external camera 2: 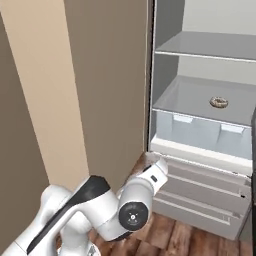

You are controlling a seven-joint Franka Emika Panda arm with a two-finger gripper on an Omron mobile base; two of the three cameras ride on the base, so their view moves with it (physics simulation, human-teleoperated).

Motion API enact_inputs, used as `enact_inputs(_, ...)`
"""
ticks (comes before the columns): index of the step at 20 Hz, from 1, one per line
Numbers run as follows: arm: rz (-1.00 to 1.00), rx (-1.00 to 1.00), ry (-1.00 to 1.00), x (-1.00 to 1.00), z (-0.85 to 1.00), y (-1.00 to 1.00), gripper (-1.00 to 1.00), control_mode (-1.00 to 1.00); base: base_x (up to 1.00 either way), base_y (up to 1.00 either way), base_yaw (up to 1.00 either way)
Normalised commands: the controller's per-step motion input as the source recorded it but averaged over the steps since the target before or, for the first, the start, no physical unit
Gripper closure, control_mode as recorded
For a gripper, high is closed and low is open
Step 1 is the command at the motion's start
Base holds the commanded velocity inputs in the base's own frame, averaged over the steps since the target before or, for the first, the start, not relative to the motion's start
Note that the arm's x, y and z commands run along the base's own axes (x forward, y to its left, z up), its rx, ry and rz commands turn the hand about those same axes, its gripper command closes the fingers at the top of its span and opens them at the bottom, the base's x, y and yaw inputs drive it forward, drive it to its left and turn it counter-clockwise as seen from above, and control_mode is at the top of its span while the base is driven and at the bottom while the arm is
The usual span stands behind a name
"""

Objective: Take the cupcake and donut from the fridge and place them on the empty tray on the dining counter.

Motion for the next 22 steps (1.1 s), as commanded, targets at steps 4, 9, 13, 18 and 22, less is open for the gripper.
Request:
enact_inputs(4, 0.00, 0.00, 0.00, 0.00, 0.00, 0.00, -1.00, 1.00, 0.33, -0.88, 0.03)
enact_inputs(9, 0.00, 0.00, 0.00, 0.00, 0.00, 0.00, -1.00, 1.00, 0.69, -0.43, 0.05)
enact_inputs(13, 0.00, 0.00, 0.00, 0.00, 0.00, 0.00, -1.00, 1.00, 1.00, 0.28, 0.00)
enact_inputs(18, 0.00, 0.00, 0.00, 0.00, 0.00, 0.00, -1.00, 1.00, 1.00, 0.07, 0.00)
enact_inputs(22, 0.00, 0.00, 0.00, 0.00, 0.00, 0.00, -1.00, 1.00, 1.00, -0.10, 0.00)
